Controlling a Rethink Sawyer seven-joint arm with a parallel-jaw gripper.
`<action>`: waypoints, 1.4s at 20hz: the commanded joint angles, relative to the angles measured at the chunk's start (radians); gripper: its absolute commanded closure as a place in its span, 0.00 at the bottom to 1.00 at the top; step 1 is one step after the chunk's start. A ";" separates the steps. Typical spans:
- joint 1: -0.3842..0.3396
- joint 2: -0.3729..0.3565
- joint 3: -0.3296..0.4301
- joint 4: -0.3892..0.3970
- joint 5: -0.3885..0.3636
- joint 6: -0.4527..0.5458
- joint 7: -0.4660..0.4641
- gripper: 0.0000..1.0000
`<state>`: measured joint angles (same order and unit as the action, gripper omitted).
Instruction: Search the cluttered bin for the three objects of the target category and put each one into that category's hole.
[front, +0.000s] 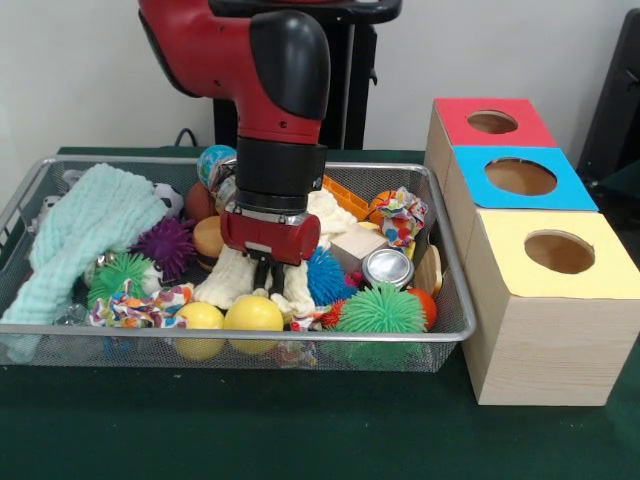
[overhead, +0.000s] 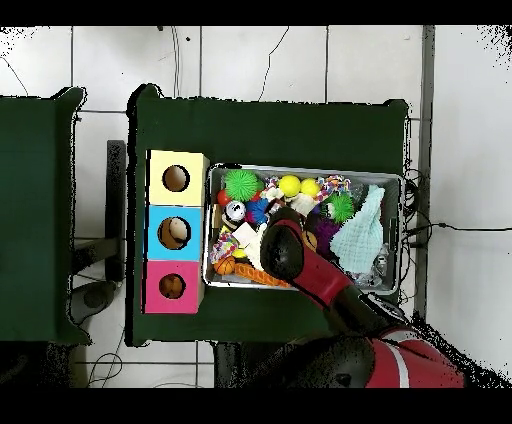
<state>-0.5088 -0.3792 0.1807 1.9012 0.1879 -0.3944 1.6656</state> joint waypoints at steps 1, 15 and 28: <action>-0.041 -0.018 0.047 0.012 -0.007 0.086 0.221 1.00; -0.115 -0.446 -0.017 0.122 -0.001 0.565 0.124 1.00; -0.184 -0.498 0.038 0.150 -0.009 0.623 0.117 1.00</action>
<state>-0.6646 -0.8318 0.1580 2.0190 0.1858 0.1234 1.6656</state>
